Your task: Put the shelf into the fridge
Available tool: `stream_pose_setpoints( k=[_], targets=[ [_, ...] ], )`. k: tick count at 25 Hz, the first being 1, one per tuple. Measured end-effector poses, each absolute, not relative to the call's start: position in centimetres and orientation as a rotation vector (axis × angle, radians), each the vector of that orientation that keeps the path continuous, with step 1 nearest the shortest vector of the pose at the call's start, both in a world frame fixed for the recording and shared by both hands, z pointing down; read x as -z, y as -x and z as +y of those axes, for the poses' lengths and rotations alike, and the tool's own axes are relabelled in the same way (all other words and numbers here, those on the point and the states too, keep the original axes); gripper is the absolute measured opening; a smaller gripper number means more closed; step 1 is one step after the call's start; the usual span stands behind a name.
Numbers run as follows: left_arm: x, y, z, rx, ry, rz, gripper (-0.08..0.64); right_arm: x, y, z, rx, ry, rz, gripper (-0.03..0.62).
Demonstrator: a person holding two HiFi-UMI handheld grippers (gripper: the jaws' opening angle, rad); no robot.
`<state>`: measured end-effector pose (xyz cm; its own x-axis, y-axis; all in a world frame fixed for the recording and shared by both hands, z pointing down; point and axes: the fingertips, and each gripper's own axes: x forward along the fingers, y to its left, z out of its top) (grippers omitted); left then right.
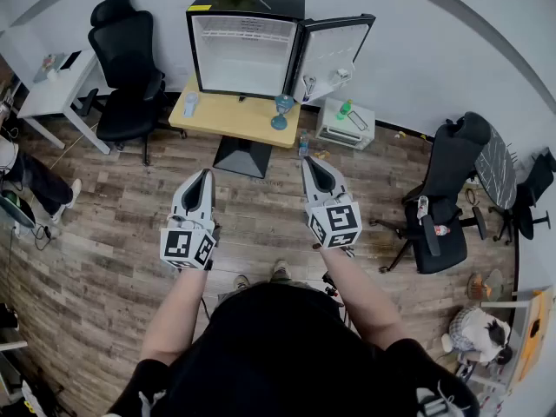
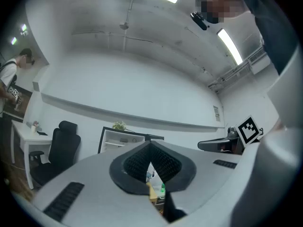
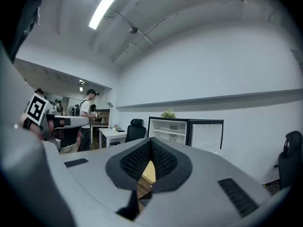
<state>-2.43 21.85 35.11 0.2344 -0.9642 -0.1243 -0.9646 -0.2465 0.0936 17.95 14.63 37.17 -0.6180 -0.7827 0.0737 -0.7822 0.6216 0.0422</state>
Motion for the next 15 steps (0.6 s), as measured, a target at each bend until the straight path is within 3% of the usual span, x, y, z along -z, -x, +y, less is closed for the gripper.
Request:
stream_pose_setpoints(
  k=[12, 15],
  targets=[
    [-35.4, 2.9, 22.7, -0.248, 2.492, 1.905, 0.018, -36.1, -17.1, 16.2, -0.043, -1.323, -2.865, 0.015],
    [-35.3, 3.2, 22.9, -0.252, 2.495, 1.897, 0.018, -35.6, -16.4, 16.4, -0.083, -1.288, -2.898, 0.091]
  ],
)
